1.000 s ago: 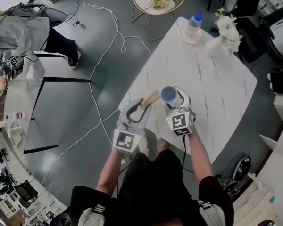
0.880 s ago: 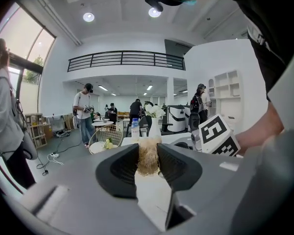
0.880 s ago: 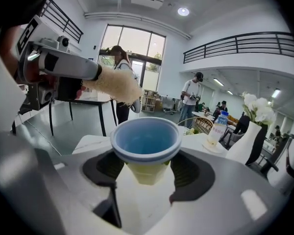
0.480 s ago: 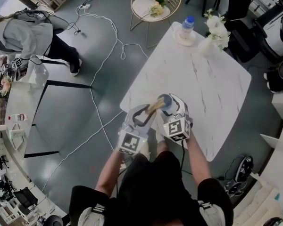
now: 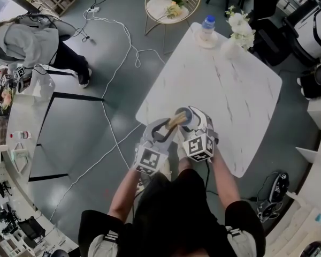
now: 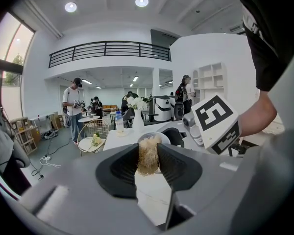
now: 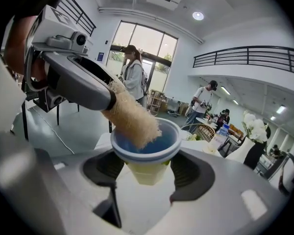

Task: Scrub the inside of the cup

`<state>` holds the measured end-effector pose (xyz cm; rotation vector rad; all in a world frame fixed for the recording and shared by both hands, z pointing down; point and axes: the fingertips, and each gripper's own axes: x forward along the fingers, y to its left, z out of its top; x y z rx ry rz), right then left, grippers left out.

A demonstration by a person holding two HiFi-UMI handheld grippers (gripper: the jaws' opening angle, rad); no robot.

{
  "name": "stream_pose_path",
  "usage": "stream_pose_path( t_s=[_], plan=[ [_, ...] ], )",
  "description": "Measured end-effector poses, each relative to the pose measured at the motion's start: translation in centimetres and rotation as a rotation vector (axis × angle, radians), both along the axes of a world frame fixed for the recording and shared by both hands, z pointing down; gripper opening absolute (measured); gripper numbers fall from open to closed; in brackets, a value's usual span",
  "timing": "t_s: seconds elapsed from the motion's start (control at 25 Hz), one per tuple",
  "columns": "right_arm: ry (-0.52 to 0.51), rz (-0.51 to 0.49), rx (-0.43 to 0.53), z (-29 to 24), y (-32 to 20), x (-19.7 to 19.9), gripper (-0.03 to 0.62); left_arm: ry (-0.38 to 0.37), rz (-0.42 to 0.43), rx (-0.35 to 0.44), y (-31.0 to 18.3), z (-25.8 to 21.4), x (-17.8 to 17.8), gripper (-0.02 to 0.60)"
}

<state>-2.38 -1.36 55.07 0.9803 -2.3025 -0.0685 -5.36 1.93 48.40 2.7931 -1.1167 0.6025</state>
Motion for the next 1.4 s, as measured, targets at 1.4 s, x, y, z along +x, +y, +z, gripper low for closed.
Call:
stream_pose_path(
  t_s=[1.4],
  plan=[
    [0.12,-0.049,0.051,-0.7,4.5,-1.1,0.295,-0.064,0.056,-0.057,3.9,0.5,-0.3,0.123]
  ],
)
